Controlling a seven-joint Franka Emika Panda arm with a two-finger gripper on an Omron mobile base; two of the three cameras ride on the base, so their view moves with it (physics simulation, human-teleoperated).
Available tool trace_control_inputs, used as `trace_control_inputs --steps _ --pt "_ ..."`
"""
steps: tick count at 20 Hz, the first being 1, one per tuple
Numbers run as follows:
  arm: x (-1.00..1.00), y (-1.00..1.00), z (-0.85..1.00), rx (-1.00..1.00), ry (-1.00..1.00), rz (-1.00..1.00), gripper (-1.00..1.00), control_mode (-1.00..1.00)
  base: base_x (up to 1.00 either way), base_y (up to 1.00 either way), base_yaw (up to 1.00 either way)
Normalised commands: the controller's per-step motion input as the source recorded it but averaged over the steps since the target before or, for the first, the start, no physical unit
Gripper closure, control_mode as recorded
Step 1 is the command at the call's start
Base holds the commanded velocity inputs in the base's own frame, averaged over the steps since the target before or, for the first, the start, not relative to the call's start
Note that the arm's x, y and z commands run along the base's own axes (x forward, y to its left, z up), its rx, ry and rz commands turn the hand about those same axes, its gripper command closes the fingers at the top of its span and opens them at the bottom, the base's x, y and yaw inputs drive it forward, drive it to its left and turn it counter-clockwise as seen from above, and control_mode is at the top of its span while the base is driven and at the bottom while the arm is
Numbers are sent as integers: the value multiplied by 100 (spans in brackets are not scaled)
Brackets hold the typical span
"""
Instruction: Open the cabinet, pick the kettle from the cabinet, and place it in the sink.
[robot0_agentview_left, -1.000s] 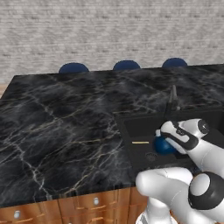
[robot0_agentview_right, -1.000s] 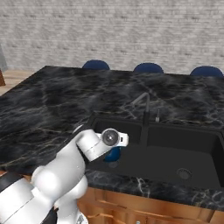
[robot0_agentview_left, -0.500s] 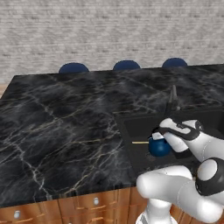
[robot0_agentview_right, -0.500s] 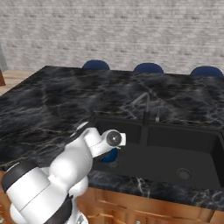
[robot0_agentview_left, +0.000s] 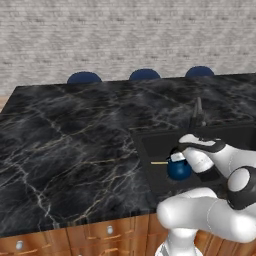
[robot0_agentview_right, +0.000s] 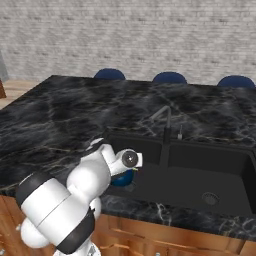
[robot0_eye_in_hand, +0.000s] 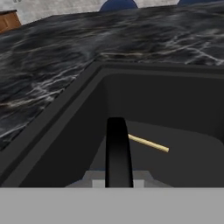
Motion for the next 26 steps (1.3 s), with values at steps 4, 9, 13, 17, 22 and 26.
trace_control_inputs --steps 4,9,13,17,22,26 --pt "12 3 -22 -1 0 0 100 -100 0 0 0" --pt "9 0 -22 0 -3 4 100 -100 0 0 0" --pt "9 0 -22 0 -7 5 100 -100 0 0 0" --pt "12 0 -16 1 -7 6 100 -100 0 0 0" --pt "18 4 -15 0 0 4 100 -100 0 0 0" --pt "29 5 -15 0 0 3 100 -100 0 0 0"
